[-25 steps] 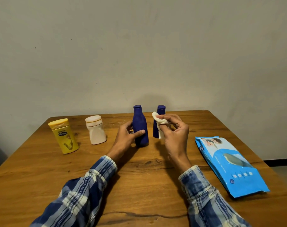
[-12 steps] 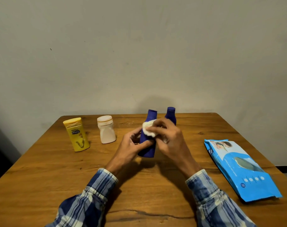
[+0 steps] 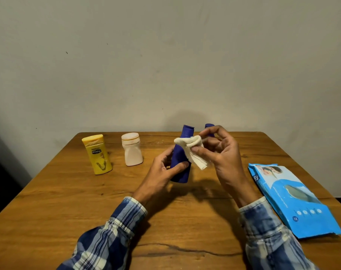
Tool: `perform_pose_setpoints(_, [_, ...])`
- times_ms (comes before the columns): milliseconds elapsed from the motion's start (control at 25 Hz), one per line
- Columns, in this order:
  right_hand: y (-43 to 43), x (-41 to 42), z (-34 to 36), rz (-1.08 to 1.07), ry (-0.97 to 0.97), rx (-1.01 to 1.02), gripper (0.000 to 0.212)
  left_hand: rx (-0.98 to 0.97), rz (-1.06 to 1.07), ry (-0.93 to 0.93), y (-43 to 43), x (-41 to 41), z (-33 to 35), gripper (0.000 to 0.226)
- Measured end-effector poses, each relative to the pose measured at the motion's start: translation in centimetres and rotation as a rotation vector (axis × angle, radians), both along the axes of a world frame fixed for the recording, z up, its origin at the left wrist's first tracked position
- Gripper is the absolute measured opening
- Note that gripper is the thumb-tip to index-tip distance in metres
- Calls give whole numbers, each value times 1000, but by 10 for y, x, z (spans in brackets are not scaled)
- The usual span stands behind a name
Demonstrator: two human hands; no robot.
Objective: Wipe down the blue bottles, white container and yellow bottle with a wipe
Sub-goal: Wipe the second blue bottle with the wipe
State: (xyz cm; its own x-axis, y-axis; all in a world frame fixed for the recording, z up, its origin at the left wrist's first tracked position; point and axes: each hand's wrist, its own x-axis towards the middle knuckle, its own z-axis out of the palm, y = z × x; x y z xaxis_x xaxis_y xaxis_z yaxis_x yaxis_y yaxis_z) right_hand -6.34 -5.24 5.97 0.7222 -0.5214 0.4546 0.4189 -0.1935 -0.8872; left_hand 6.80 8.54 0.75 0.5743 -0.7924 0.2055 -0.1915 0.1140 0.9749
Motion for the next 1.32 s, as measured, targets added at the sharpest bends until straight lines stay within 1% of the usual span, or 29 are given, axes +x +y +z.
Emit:
perform_pose_setpoints(40, [0, 2, -1, -34, 18, -44, 28, -6, -1, 2, -1, -1, 0, 62])
perform_pose_setpoints(80, [1, 5, -5, -133, 46, -160, 24, -13, -2, 7, -1, -2, 0, 64])
perform_pose_setpoints(160, [3, 10, -14, -402, 70, -368, 21, -10, -2, 2, -3, -2, -1, 68])
perform_pose_setpoints(240, [7, 13, -23, -620, 61, -521, 28, 1, 7, -5, -5, -2, -2, 69])
perform_pose_setpoints(280, [12, 16, -27, -687, 47, -610, 33, 8, 16, -8, -5, -3, -2, 67])
perform_pose_setpoints(360, [25, 21, -37, -726, 23, -821, 42, 13, 33, -2, -5, -3, -3, 54])
perform_pose_setpoints(440, [37, 25, -45, -687, 28, -1014, 42, 11, 57, 27, -3, -5, -2, 39])
perform_pose_setpoints(480, [39, 26, -46, -665, 52, -1077, 41, 8, 73, 32, -2, -5, -2, 38])
perform_pose_setpoints(520, [39, 26, -46, -655, 75, -1105, 41, 10, 91, 13, -2, -4, -3, 39])
perform_pose_setpoints(560, [35, 25, -44, -661, 83, -1092, 40, 8, 96, -14, -2, -3, -4, 41])
perform_pose_setpoints(720, [15, 19, -32, -748, 44, -813, 29, 48, 61, -136, -4, -10, -4, 65])
perform_pose_setpoints(760, [14, 18, -32, -766, 47, -807, 28, 52, 59, -154, -4, -11, -4, 65])
perform_pose_setpoints(800, [15, 19, -33, -773, 60, -872, 27, 41, 69, -151, -4, -12, -4, 63])
perform_pose_setpoints(840, [18, 21, -35, -749, 71, -994, 27, 18, 82, -127, -3, -12, -3, 59])
perform_pose_setpoints(880, [20, 22, -37, -687, 71, -1124, 27, -4, 96, -93, -2, -11, -2, 55])
perform_pose_setpoints(920, [20, 23, -38, -624, 62, -1204, 28, -17, 103, -70, -1, -9, -2, 53])
perform_pose_setpoints(960, [18, 22, -35, -593, 49, -1202, 28, -19, 107, -63, 0, -8, -2, 54])
perform_pose_setpoints(1000, [14, 21, -33, -611, 33, -1123, 28, -10, 99, -80, 0, -7, -1, 58])
perform_pose_setpoints(1080, [5, 13, -27, -730, -13, -875, 30, 29, 70, -138, -1, -9, -2, 70])
perform_pose_setpoints(1120, [3, 11, -27, -773, -19, -818, 32, 44, 61, -154, -2, -11, -2, 71])
perform_pose_setpoints(1160, [5, 11, -28, -779, -8, -846, 33, 44, 60, -155, -2, -12, -3, 70])
perform_pose_setpoints(1200, [8, 13, -30, -736, 14, -943, 33, 29, 70, -131, -1, -12, -3, 65])
perform_pose_setpoints(1280, [15, 17, -33, -562, 69, -1163, 36, -6, 109, -88, 0, -11, -3, 57])
perform_pose_setpoints(1320, [14, 17, -31, -515, 79, -1190, 36, -4, 122, -97, 1, -10, -3, 57])
